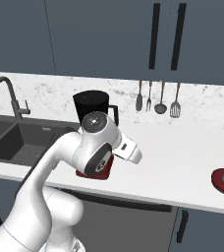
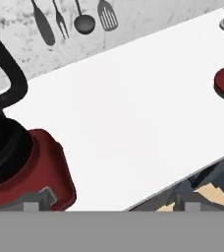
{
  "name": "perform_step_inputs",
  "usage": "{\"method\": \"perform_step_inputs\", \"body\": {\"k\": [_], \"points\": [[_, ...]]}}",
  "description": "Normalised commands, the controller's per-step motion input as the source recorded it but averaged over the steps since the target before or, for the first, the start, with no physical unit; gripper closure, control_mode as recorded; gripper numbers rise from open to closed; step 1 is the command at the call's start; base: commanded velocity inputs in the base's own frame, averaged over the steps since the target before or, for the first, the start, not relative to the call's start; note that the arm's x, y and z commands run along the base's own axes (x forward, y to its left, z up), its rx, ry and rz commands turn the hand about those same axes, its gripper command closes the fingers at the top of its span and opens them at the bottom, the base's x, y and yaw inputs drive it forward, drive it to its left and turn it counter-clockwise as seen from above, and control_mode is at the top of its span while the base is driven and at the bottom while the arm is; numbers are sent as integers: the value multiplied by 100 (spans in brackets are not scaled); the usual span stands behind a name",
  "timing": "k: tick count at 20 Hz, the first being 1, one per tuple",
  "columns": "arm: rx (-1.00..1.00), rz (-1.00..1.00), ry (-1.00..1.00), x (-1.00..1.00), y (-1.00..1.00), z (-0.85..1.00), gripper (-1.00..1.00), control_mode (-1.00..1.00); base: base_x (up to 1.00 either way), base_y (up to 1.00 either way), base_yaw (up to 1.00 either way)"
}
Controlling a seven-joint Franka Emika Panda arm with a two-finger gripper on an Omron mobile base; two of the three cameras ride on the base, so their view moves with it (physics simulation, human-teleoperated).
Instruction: Close the lid blender by securely placing the lid on top.
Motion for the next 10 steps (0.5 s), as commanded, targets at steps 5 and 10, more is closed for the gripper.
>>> {"method": "perform_step_inputs", "body": {"k": [5, 10], "points": [[0, -21, 0, 0, -56, 0, -100, -100, 0, 0, 0], [0, -13, 0, 0, -63, -5, -100, -100, 0, 0, 0]]}}
